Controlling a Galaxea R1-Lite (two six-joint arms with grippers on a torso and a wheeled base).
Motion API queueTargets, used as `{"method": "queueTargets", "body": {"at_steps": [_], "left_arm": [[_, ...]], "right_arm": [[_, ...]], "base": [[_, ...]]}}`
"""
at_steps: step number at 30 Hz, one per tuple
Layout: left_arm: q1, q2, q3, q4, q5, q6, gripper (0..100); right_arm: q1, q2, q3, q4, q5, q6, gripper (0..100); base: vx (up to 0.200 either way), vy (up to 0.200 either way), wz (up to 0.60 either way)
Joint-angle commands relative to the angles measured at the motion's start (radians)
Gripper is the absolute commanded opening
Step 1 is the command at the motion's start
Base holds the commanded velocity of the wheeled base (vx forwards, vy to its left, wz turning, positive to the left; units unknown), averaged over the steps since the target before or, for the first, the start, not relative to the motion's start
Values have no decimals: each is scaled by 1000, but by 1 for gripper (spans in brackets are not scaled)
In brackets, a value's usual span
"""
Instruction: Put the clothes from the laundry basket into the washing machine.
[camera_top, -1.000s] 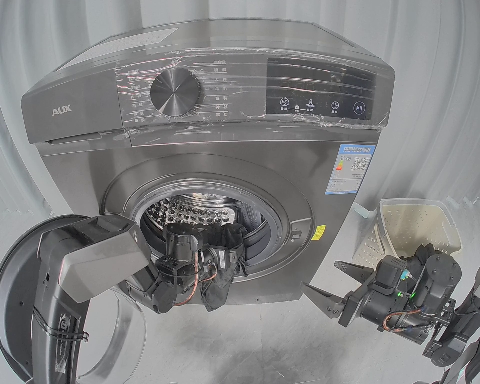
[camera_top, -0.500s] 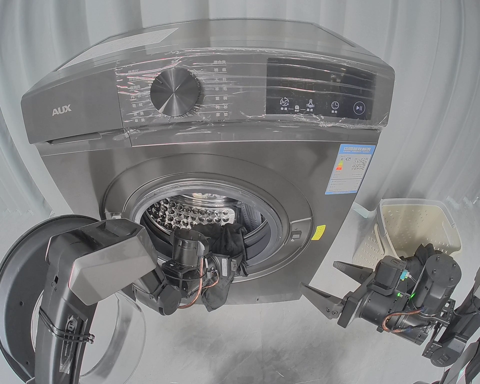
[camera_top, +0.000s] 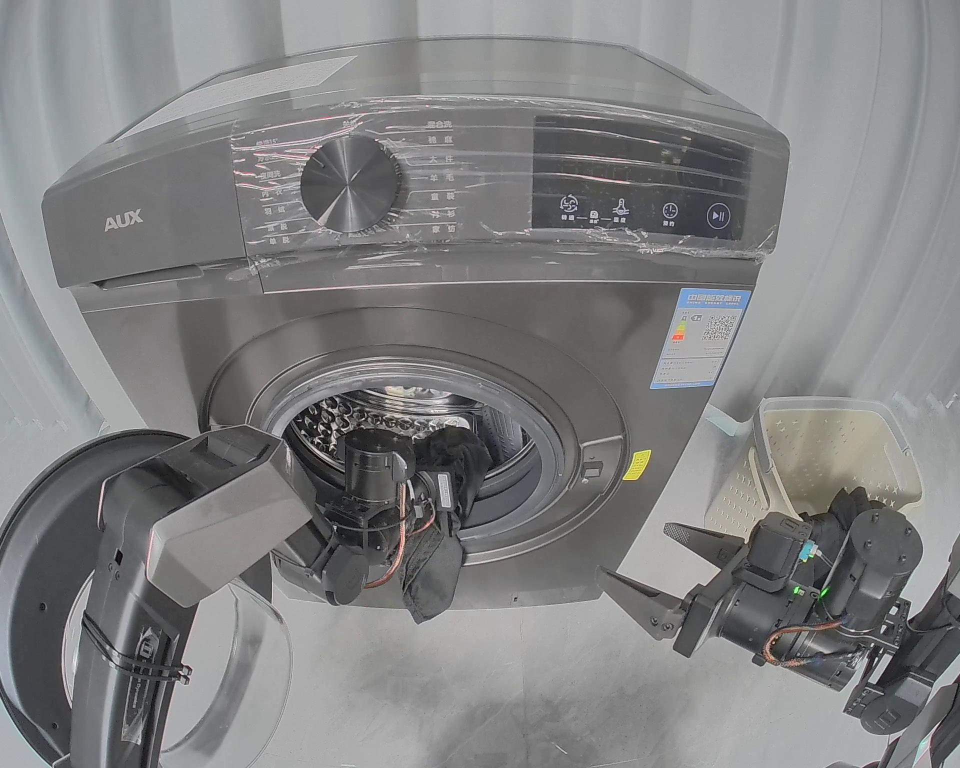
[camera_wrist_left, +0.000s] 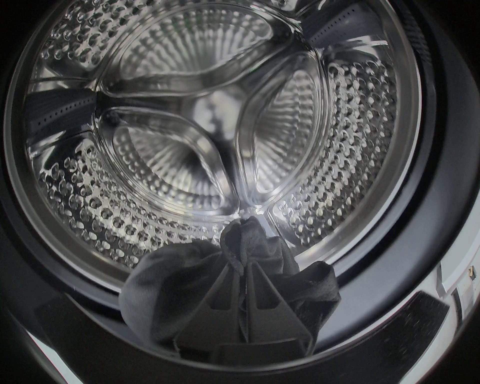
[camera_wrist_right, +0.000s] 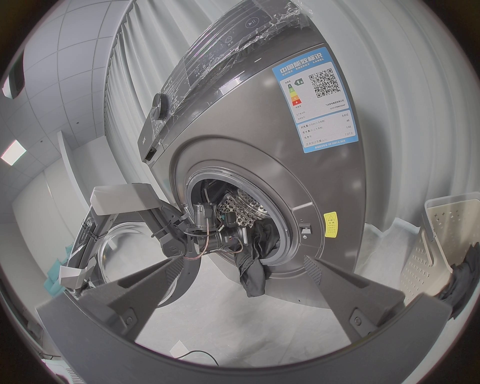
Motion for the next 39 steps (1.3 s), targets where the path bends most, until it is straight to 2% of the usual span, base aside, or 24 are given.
{"method": "queueTargets", "body": {"at_steps": [1,7,8,12,18,20,25,31,35,36,39], "left_arm": [[10,23,-79,-17,23,-1,0],[15,44,-141,-29,47,-1,0],[15,46,-139,-34,47,-1,100],[13,41,-121,-60,47,-12,100],[4,-40,36,-61,41,-1,100],[4,-86,106,-51,26,0,100],[-7,-132,220,-28,-59,2,100],[-19,-89,254,-44,-106,3,100],[-19,-54,226,-41,-109,5,100],[-19,-40,215,-40,-109,8,100],[-13,-8,198,-41,-105,49,100]], "right_arm": [[1,-1,-1,-1,0,0,100],[1,-3,1,-1,0,0,100],[1,-3,1,-1,0,0,100],[1,-3,1,-1,0,0,100],[-5,-1,1,-1,0,0,100],[-2,-4,-1,-1,0,0,100],[1,0,1,-1,0,0,100],[-1,0,1,-1,0,1,100],[-1,0,1,-1,0,1,100],[-1,2,1,-1,0,1,100],[1,2,1,-1,0,1,100]], "base": [[0,0,0],[0,0,0],[0,0,0],[0,0,0],[0,0,0],[0,0,0],[0,0,0],[0,0,0],[0,0,0],[0,0,0],[0,0,0]]}}
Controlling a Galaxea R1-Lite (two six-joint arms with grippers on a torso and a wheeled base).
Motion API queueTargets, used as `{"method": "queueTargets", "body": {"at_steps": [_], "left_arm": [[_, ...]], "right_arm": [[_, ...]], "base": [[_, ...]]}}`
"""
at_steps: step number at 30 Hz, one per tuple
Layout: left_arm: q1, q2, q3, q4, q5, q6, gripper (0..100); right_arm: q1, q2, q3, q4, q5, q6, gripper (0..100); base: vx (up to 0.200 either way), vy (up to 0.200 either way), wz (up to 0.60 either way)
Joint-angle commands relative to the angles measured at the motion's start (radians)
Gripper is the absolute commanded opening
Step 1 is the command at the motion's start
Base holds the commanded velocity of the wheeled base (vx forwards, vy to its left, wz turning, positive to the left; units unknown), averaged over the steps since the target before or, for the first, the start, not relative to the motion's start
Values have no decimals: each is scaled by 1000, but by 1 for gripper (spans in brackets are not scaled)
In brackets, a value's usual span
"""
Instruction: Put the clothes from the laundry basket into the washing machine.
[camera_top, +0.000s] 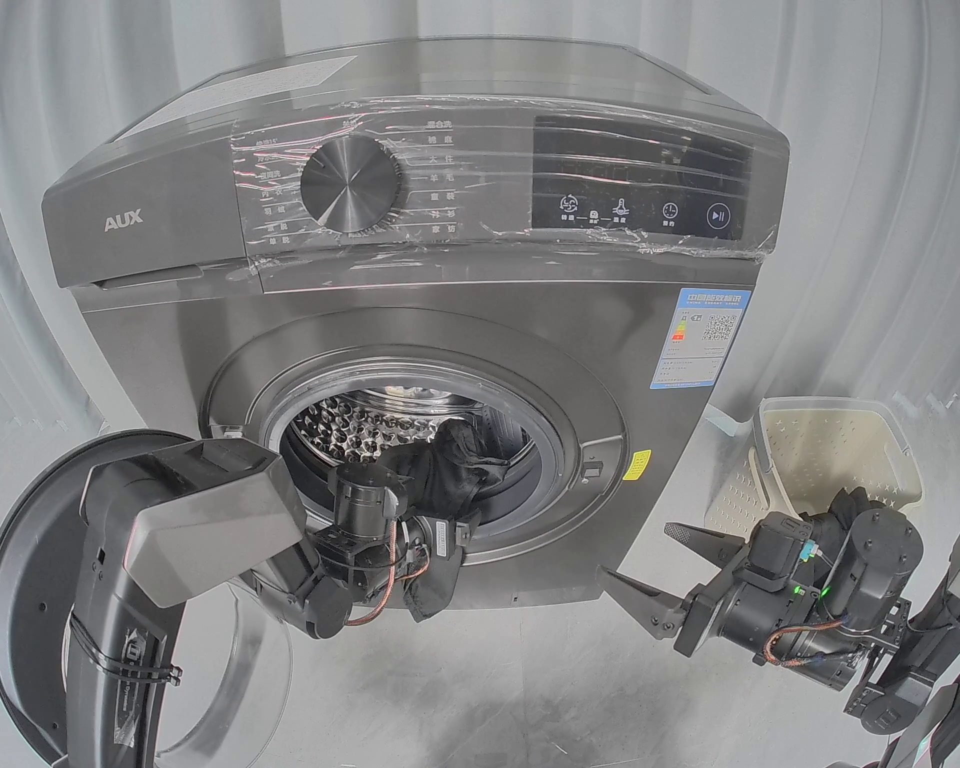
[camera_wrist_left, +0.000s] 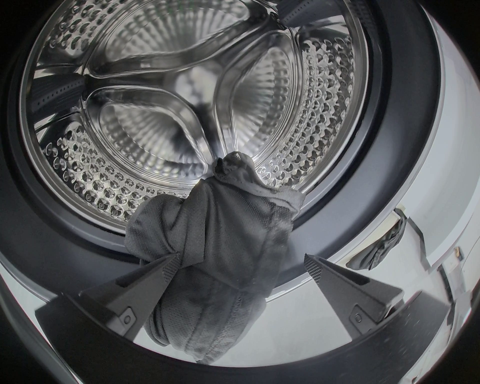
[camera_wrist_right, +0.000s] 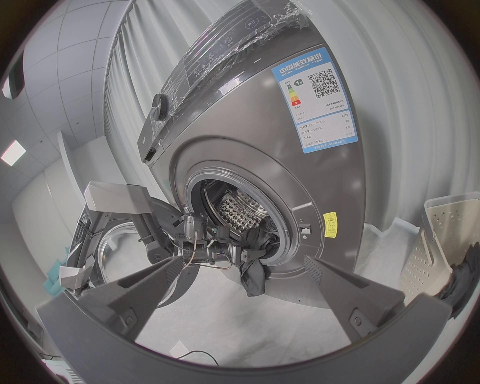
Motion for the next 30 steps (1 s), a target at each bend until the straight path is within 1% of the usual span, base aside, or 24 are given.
{"method": "queueTargets", "body": {"at_steps": [1,2,3,10,11,17,22,24,27,30], "left_arm": [[8,62,-28,-3,4,37,100],[9,64,-30,-3,4,39,100],[11,79,-44,-5,6,47,100],[11,96,-87,7,13,51,100],[11,98,-90,7,16,51,0],[11,104,-106,0,29,51,0],[11,96,-128,-11,30,40,0],[13,96,-153,-32,32,37,0],[23,98,-214,-68,72,30,0],[28,104,-280,-74,104,7,0]], "right_arm": [[1,1,0,-1,0,0,100],[1,1,0,-1,0,0,100],[0,1,0,-1,0,0,100],[1,-2,-1,-1,0,0,100],[1,-2,-1,-1,0,0,100],[1,-3,-3,-1,0,-1,100],[1,-3,-7,-1,0,-1,100],[1,-3,-7,-1,0,-1,100],[1,-3,-7,-1,0,-1,100],[3,-3,-7,-1,0,-1,100]], "base": [[0,0,0],[0,0,0],[0,0,0],[0,0,0],[0,0,0],[0,0,0],[0,0,0],[0,0,0],[0,0,0],[0,0,0]]}}
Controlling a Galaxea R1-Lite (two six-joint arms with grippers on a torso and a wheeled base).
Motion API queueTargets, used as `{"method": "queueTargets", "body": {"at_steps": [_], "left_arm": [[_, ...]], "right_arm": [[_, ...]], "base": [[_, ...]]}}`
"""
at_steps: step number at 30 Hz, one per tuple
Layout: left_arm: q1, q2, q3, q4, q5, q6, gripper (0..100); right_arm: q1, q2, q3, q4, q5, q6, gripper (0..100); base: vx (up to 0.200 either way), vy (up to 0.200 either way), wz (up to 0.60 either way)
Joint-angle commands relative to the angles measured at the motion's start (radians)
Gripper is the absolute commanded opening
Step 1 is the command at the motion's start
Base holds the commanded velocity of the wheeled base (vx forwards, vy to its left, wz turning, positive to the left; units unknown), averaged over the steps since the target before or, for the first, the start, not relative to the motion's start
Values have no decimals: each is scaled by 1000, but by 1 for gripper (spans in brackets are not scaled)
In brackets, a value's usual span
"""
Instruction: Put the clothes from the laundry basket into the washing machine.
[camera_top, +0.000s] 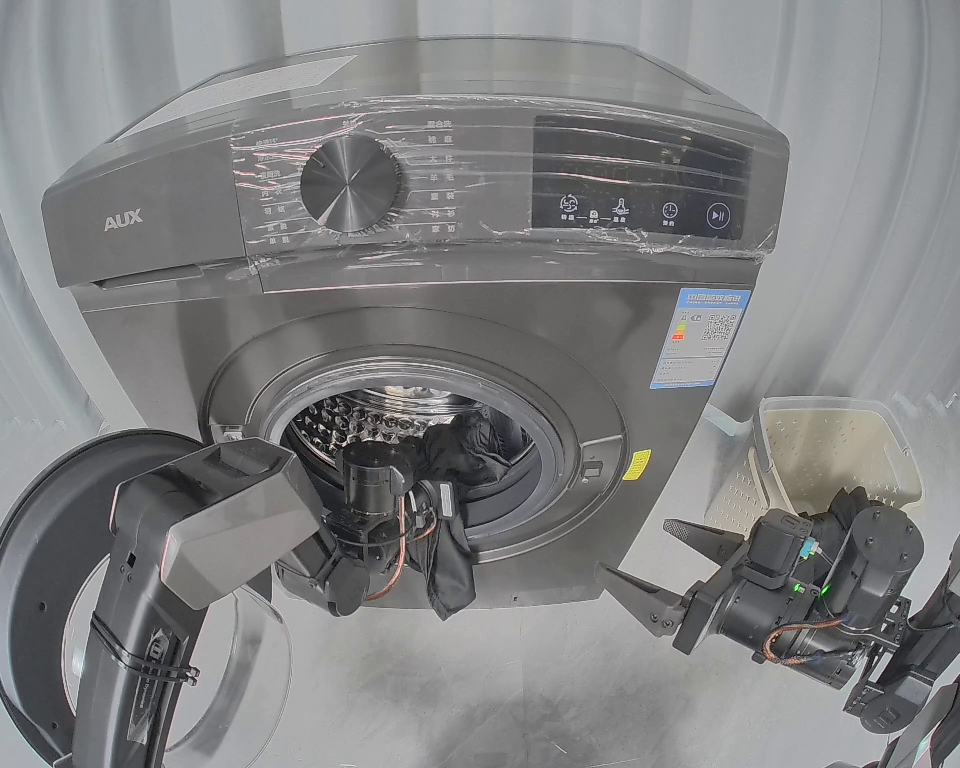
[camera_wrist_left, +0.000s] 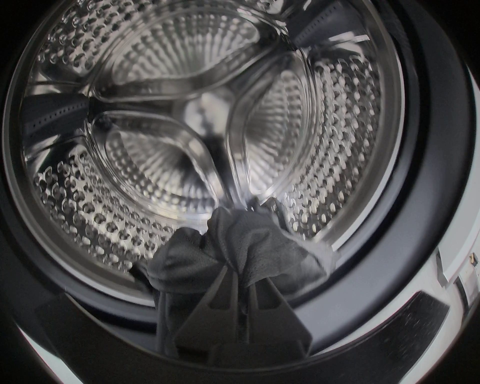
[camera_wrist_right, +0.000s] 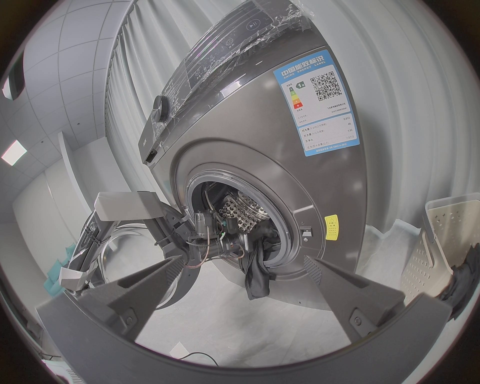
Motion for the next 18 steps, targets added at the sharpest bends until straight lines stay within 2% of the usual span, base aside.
{"method": "queueTargets", "body": {"at_steps": [1,5,13,14,18], "left_arm": [[12,10,-99,-11,42,-26,0],[18,20,-150,-20,49,-34,0],[21,19,-153,-22,49,-34,0],[21,17,-147,-23,49,-34,100],[18,11,-115,-33,49,-42,100]], "right_arm": [[2,-1,0,-1,0,0,100],[0,-1,0,-1,0,0,100],[0,-2,0,-1,0,0,100],[0,-2,0,-1,0,0,100],[0,-4,0,-1,0,0,100]], "base": [[0,0,0],[0,0,0],[0,0,0],[0,0,0],[0,0,0]]}}
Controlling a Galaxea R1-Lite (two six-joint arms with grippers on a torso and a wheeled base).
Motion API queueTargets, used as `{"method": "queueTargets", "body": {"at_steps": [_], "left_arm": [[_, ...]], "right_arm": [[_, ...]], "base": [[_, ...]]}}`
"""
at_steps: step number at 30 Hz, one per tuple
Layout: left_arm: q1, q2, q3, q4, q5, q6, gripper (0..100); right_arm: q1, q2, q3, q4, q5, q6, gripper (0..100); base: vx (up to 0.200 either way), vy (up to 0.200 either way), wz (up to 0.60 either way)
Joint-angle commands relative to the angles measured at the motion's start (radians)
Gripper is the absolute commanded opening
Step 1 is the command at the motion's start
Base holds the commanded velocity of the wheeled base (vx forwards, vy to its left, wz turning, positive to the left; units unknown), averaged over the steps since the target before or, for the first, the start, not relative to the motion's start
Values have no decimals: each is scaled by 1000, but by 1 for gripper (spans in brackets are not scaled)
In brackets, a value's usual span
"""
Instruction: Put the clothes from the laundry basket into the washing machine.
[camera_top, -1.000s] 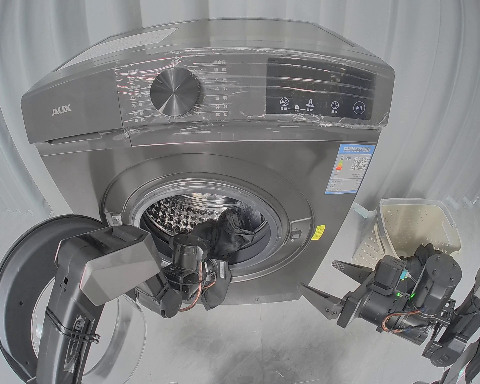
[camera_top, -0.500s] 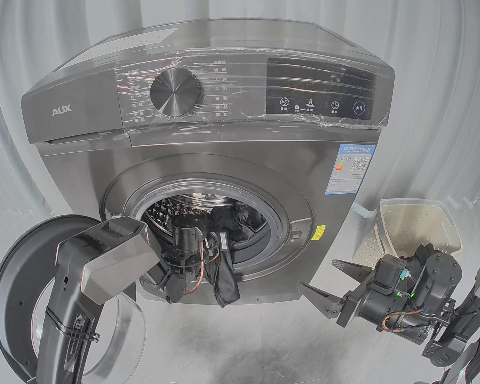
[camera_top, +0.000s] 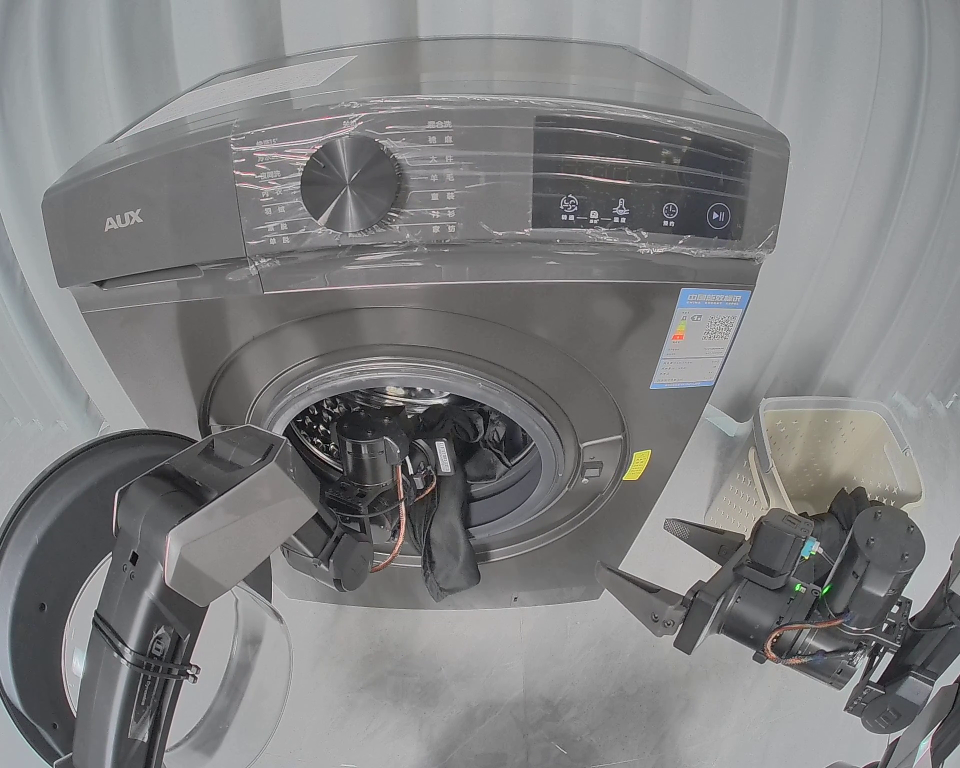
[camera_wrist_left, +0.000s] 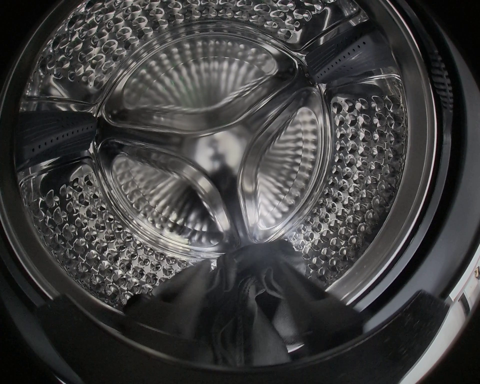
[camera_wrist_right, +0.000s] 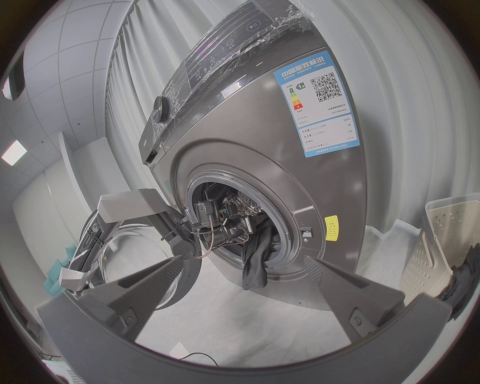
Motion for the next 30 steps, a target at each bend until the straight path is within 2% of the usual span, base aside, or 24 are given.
{"method": "queueTargets", "body": {"at_steps": [1,6,9,13,21,25,26,30], "left_arm": [[-6,-11,55,4,0,-4,100],[-23,-60,172,10,-18,-1,100],[-35,-86,267,33,-67,1,100],[-43,-97,317,43,-119,1,100],[-43,-46,285,69,-118,7,100],[-33,-20,259,70,-112,25,100],[-32,-14,253,69,-109,29,0],[-30,-11,235,67,-100,32,0]], "right_arm": [[1,-1,0,-1,0,0,100],[-1,3,1,-1,0,2,100],[1,0,0,-1,0,2,100],[1,2,0,-1,0,2,100],[1,0,1,-1,0,2,100],[1,2,0,-1,0,2,100],[1,2,0,-1,0,2,100],[1,0,-6,-1,0,2,100]], "base": [[0,0,0],[0,0,0],[0,0,0],[0,0,0],[0,0,0],[0,0,0],[0,0,0],[0,0,0]]}}
